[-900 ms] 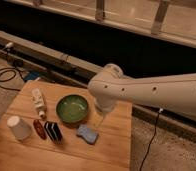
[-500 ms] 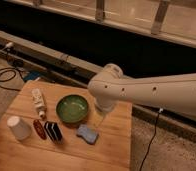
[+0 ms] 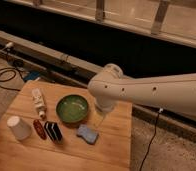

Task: Place the ceramic cup over the eraser

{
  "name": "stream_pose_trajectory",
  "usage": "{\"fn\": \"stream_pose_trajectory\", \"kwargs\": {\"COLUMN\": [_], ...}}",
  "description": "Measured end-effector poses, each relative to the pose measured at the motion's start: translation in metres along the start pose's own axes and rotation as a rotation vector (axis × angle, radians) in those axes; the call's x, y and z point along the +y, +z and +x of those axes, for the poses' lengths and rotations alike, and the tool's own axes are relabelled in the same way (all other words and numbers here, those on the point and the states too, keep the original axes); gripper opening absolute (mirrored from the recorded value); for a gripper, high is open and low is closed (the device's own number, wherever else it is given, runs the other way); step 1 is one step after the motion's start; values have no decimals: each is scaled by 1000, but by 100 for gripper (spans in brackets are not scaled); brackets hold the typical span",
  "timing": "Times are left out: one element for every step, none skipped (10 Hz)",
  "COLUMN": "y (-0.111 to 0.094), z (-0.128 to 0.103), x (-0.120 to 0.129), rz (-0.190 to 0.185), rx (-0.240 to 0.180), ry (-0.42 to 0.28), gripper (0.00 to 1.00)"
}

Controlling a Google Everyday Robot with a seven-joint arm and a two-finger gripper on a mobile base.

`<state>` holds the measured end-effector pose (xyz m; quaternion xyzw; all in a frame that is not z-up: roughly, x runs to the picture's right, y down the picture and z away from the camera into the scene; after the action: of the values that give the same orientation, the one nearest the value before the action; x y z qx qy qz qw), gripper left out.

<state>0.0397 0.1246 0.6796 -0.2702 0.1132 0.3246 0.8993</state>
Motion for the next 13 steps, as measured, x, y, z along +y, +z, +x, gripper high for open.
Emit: {"fn": "stream_pose_trajectory", "kwargs": {"y": [0, 0, 0, 0, 0, 0, 0, 0, 0, 0, 0, -2, -3], "z": [0, 0, 0, 0, 0, 0, 0, 0, 0, 0, -1, -5, -17], "x": [0, 0, 0, 0, 0, 0, 0, 0, 0, 0, 0, -3, -13], "rz": [0, 0, 0, 0, 0, 0, 0, 0, 0, 1, 1, -8, -28], "rx": [0, 0, 0, 0, 0, 0, 0, 0, 0, 0, -1, -12, -27], "ry": [0, 0, 0, 0, 0, 0, 0, 0, 0, -1, -4, -34, -95], "gripper": [80, 80, 80, 80, 80, 80, 80, 80, 80, 80, 80, 80, 80]}}
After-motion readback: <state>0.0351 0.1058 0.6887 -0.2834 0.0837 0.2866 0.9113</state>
